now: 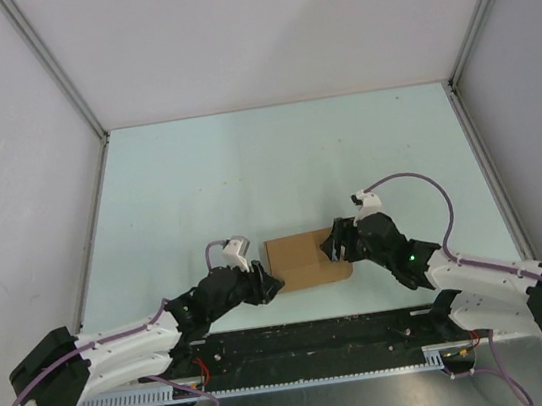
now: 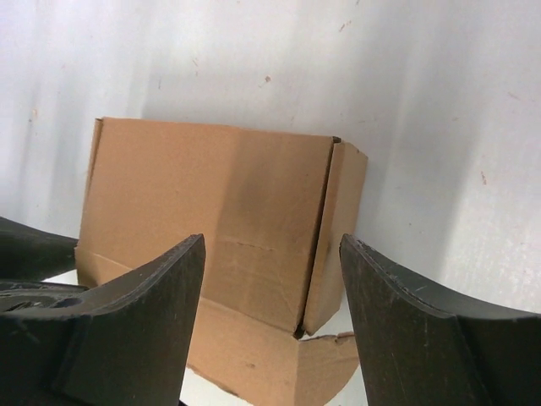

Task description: Fold the paper box

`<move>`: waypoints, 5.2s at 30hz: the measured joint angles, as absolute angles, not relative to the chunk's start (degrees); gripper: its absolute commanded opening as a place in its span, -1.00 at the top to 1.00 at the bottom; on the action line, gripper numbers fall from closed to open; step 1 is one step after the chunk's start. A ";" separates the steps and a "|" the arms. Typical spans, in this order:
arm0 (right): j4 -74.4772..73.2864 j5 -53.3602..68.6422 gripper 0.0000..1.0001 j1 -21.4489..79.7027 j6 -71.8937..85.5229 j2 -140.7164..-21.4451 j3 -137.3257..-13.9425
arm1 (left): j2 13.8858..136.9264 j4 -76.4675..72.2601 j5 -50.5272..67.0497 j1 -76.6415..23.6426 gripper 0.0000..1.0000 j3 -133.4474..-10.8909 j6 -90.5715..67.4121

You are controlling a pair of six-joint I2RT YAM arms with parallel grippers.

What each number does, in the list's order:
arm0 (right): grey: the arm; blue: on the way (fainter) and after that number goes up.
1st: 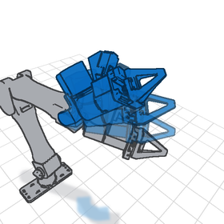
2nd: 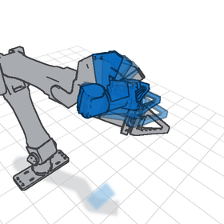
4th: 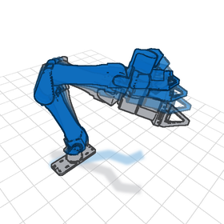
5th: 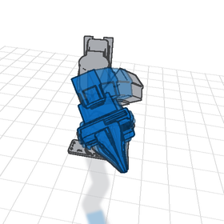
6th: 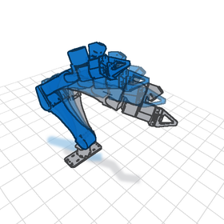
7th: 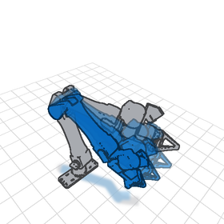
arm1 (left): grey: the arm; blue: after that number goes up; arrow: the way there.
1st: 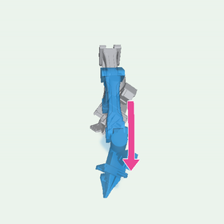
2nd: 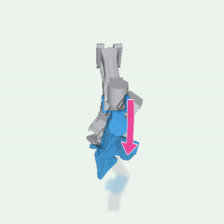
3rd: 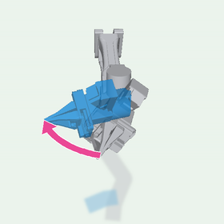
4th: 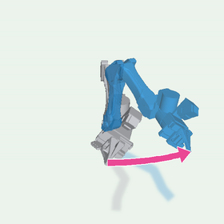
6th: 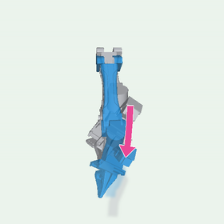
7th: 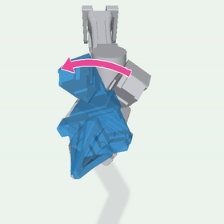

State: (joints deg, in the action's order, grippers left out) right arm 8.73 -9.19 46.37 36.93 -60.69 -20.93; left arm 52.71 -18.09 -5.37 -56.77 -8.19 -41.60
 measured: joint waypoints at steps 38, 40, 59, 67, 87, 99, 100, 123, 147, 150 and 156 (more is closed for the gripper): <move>3.25 -11.99 -0.40 49.06 37.04 -54.65 -20.93 | 42.19 -12.36 -9.80 -56.80 -0.10 -6.28 -41.58; 2.28 -12.69 -0.42 50.09 37.32 -54.04 -20.93 | 42.81 -12.47 -9.63 -56.80 -0.10 -6.28 -41.58; -6.90 -16.56 -0.47 55.18 40.14 -49.52 -20.93 | 48.34 -18.33 -7.27 -56.84 -0.09 -6.31 -41.58; -9.61 -17.67 -0.45 56.66 41.01 -47.99 -20.93 | 49.36 -18.87 -7.20 -56.84 -0.08 -6.33 -41.58; -9.67 -17.65 -0.46 58.43 41.54 -48.86 -20.93 | 51.48 -20.47 -5.72 -56.88 -0.07 -6.85 -41.58; -9.50 -17.43 -0.20 58.37 41.41 -51.03 -20.93 | 52.14 -20.67 -5.30 -56.88 -0.07 -6.98 -41.56; -9.43 -17.28 -0.15 58.37 41.36 -51.03 -20.93 | 52.14 -20.82 -5.21 -56.88 -0.06 -6.98 -41.56; -8.69 -16.08 0.23 57.76 41.08 -50.94 -20.67 | 53.25 -21.71 -4.56 -56.86 0.10 -6.98 -41.52; -4.03 -16.16 0.35 57.19 40.38 -51.75 -18.20 | 53.25 -21.78 -5.34 -56.86 0.12 -6.96 -41.52; -3.97 -16.25 0.38 57.19 40.36 -51.77 -18.11 | 53.25 -21.78 -5.37 -56.86 0.13 -6.96 -41.52; -3.22 -16.32 0.40 57.19 40.25 -52.93 -18.04 | 54.65 -21.82 -5.52 -56.86 0.17 -6.96 -41.52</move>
